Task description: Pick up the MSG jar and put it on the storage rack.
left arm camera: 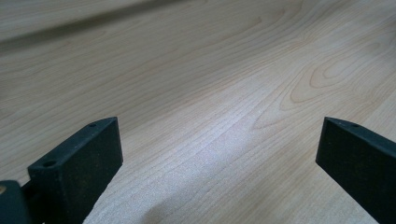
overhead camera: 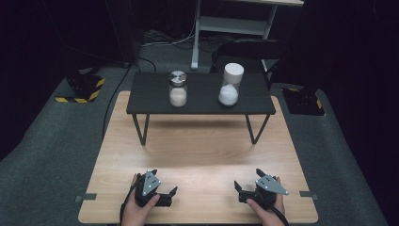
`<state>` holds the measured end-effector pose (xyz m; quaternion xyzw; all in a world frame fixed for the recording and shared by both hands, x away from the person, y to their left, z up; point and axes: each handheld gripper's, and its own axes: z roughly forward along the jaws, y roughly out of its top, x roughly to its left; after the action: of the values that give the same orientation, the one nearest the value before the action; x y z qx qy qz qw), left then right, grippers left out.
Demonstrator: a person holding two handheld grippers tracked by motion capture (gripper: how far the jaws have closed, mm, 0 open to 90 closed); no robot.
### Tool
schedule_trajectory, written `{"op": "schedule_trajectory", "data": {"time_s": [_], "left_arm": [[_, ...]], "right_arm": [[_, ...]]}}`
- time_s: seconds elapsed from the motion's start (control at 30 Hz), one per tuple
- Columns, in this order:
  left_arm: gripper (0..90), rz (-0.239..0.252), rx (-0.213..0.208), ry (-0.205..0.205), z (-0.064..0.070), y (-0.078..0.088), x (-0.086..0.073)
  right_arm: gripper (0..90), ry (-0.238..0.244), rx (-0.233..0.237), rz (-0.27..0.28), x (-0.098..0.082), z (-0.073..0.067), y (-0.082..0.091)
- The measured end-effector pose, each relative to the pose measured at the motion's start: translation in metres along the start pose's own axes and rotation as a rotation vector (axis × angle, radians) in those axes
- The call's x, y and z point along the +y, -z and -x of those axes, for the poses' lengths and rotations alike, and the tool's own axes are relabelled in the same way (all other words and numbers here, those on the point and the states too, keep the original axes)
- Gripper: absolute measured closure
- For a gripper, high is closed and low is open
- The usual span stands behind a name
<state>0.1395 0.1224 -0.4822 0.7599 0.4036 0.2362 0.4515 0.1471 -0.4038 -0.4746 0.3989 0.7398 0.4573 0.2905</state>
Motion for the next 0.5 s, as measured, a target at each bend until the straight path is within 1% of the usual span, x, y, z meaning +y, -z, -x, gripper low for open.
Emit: {"op": "schedule_trajectory", "data": {"time_s": [0.03, 0.07, 0.17, 0.2, 0.23, 0.37, 0.43, 0.5], "left_arm": [[0.6, 0.000, 0.000, 0.000, 0.0000, 0.0000, 0.0000], [0.6, -0.002, 0.001, 0.001, 0.0004, -0.0002, 0.0003], [0.6, -0.004, 0.003, -0.004, 0.0012, -0.0004, 0.0007], [0.6, -0.004, 0.003, -0.009, 0.0016, -0.0005, 0.0008], [0.6, -0.004, 0.003, -0.011, 0.0017, -0.0006, 0.0008], [0.6, -0.007, 0.006, -0.025, 0.0031, -0.0007, 0.0012], [0.6, -0.008, 0.008, -0.032, 0.0039, -0.0008, 0.0014], [0.6, -0.009, 0.009, -0.036, 0.0043, -0.0007, 0.0016]], "right_arm": [[0.4, 0.000, 0.000, 0.000, 0.0000, 0.0000, 0.0000], [0.5, 0.012, -0.005, -0.015, -0.0008, -0.0004, 0.0009], [0.5, 0.029, -0.017, -0.035, -0.0025, -0.0020, 0.0017], [0.7, 0.028, -0.014, -0.042, -0.0018, -0.0017, 0.0021], [0.3, 0.034, -0.021, -0.041, -0.0024, -0.0027, 0.0029], [0.5, 0.039, -0.029, -0.057, -0.0002, -0.0044, 0.0028], [0.5, 0.057, -0.033, -0.082, 0.0033, -0.0063, 0.0017], [0.5, 0.059, -0.033, -0.086, 0.0039, -0.0066, 0.0013]]}}
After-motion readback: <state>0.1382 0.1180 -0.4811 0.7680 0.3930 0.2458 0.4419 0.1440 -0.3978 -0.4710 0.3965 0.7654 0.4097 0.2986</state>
